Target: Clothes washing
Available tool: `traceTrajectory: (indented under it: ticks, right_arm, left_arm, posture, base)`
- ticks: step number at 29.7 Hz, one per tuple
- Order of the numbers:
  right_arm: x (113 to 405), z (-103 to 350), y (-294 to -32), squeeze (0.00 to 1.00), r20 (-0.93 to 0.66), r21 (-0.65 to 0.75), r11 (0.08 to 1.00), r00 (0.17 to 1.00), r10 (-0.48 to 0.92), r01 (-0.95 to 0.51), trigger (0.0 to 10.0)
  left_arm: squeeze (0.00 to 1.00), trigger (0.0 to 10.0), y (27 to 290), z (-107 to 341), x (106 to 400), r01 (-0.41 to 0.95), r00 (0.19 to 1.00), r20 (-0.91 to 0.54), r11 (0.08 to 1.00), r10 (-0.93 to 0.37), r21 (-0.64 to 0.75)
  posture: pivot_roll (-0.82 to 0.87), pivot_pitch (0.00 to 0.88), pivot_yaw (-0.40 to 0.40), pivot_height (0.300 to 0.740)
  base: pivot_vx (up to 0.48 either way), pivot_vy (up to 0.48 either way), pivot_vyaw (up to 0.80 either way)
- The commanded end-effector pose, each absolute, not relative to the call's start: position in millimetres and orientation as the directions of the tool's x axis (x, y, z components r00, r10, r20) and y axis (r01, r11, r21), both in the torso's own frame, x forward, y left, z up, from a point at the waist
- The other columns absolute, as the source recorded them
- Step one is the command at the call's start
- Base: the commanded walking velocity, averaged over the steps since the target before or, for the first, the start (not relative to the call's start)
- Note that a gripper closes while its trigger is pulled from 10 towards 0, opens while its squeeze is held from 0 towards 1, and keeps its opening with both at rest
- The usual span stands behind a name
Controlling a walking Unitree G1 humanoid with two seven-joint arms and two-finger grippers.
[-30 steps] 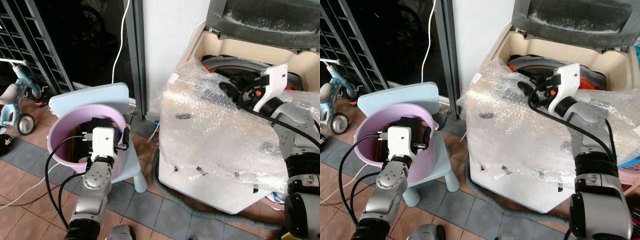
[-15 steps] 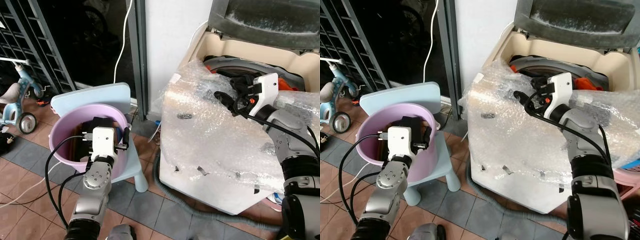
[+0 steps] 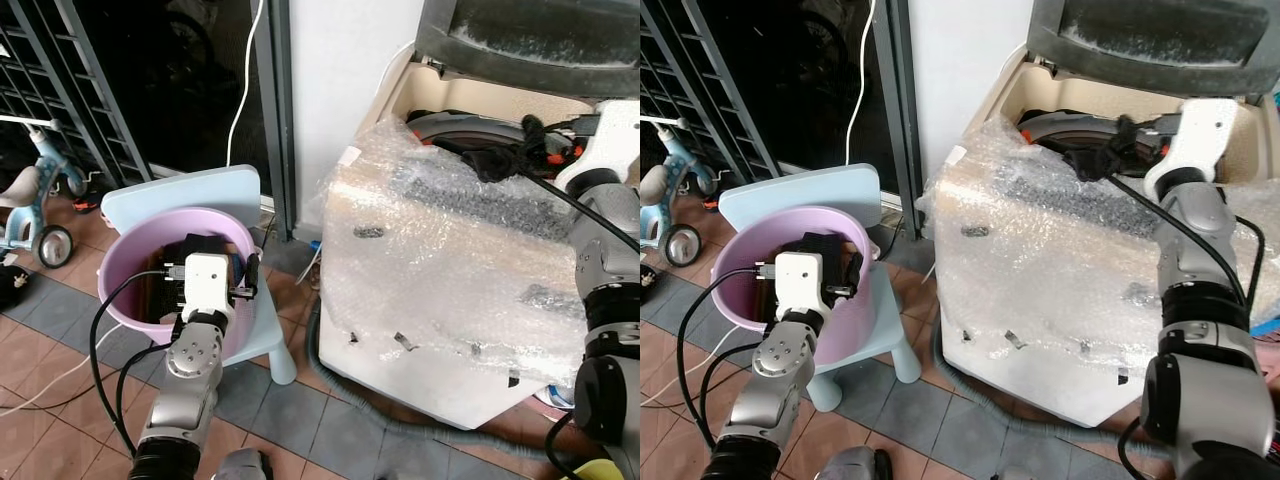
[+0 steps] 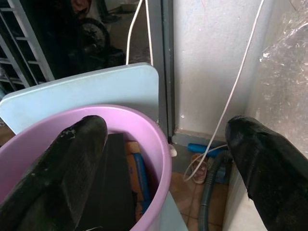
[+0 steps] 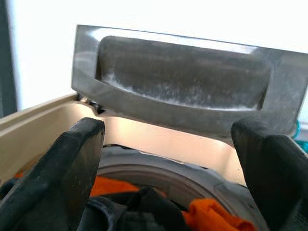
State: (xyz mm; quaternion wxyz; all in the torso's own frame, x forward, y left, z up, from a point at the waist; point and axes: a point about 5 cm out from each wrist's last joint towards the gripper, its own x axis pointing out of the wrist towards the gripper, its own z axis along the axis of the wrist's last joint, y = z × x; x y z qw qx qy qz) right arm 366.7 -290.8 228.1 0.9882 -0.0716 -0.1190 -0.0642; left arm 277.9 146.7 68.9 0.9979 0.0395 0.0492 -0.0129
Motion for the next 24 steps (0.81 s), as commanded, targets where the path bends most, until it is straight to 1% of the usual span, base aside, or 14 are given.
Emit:
traceTrajectory:
  ticks: [1,2,3,4,6,8,10,11,14,16,19,21,24]
  right_arm:
    - [368.6,234.6,-279.1,0.00,0.267,-0.148,0.988,0.964,-0.009,0.050,10.0]
    - [368.6,233.7,-276.4,0.00,0.262,-0.152,0.988,0.965,0.020,0.020,10.0]
    - [368.6,233.7,-276.4,0.00,0.262,-0.152,0.988,0.965,0.020,0.020,10.0]
    - [367.6,225.7,-267.5,0.00,0.200,-0.218,0.971,0.969,0.142,-0.098,10.0]
    - [366.4,217.3,-263.8,0.00,0.125,-0.259,0.948,0.967,0.222,-0.184,10.0]
    - [364.3,209.1,-262.0,0.00,0.055,-0.287,0.925,0.959,0.277,-0.250,10.0]
    - [363.0,197.4,-262.2,0.00,-0.028,-0.316,0.903,0.955,0.297,-0.290,10.0]
    - [363.0,197.4,-262.2,0.00,-0.028,-0.316,0.903,0.955,0.297,-0.290,10.0]
    - [364.6,180.9,-268.6,0.00,-0.121,-0.337,0.906,0.966,0.228,-0.256,10.0]
    - [366.2,178.7,-270.4,0.00,-0.135,-0.340,0.912,0.971,0.195,-0.230,10.0]
    - [369.0,179.8,-270.7,0.00,-0.135,-0.342,0.919,0.978,0.160,-0.198,10.0]
    - [373.3,184.2,-272.3,0.00,-0.122,-0.363,0.923,0.988,0.089,-0.128,10.0]
    - [375.3,186.2,-276.7,0.00,-0.110,-0.357,0.932,0.994,0.021,-0.059,10.0]
  left_arm:
    - [0.00,10.0,147.2,72.2,280.4,0.028,0.996,-0.091,0.996,-0.020,0.088]
    - [0.00,10.0,147.1,72.5,280.8,0.028,0.996,-0.090,0.996,-0.020,0.088]
    - [0.00,10.0,147.1,72.5,280.8,0.028,0.996,-0.090,0.996,-0.020,0.088]
    - [0.00,10.0,148.2,74.8,282.1,0.027,0.996,-0.085,0.996,-0.019,0.089]
    - [0.00,10.0,149.5,78.3,282.4,0.024,0.997,-0.077,0.996,-0.017,0.090]
    - [0.00,10.0,150.4,80.0,280.3,0.023,0.997,-0.073,0.996,-0.016,0.091]
    - [0.00,10.0,151.4,79.3,276.3,0.021,0.997,-0.075,0.996,-0.014,0.092]
    - [0.00,10.0,151.4,79.3,276.3,0.021,0.997,-0.075,0.996,-0.014,0.092]
    - [0.00,10.0,151.5,73.0,268.2,0.025,0.995,-0.098,0.995,-0.016,0.095]
    - [0.00,10.0,150.7,71.4,266.2,0.028,0.994,-0.104,0.995,-0.018,0.095]
    - [0.00,10.0,149.5,71.8,266.6,0.028,0.994,-0.104,0.995,-0.019,0.093]
    - [0.00,10.0,149.0,74.0,268.0,0.027,0.995,-0.102,0.995,-0.018,0.091]
    - [0.00,10.0,150.1,74.3,267.7,0.025,0.994,-0.104,0.995,-0.015,0.093]
  posture:
    - [-0.04,0.000,0.037,0.740]
    - [-0.04,0.000,0.038,0.740]
    - [-0.04,0.000,0.038,0.740]
    - [-0.05,0.000,0.041,0.740]
    - [-0.05,0.000,0.039,0.740]
    - [-0.05,0.000,0.036,0.740]
    - [-0.05,0.000,0.033,0.740]
    - [-0.05,0.000,0.033,0.740]
    - [-0.04,0.000,0.028,0.740]
    - [-0.04,0.000,0.026,0.740]
    - [-0.04,0.000,0.022,0.740]
    - [-0.03,0.000,0.019,0.740]
    - [-0.03,0.000,0.017,0.740]
  base:
    - [0.000,0.000,0.00]
    - [0.000,0.000,0.00]
    - [0.000,0.000,0.00]
    - [0.000,0.000,0.00]
    - [0.000,0.000,0.00]
    - [0.000,0.000,0.00]
    - [0.000,0.000,0.00]
    - [0.000,0.000,0.00]
    - [0.000,0.000,0.00]
    - [0.000,0.000,0.00]
    - [0.000,0.000,0.00]
    - [0.000,0.000,0.00]
    - [0.000,0.000,0.00]
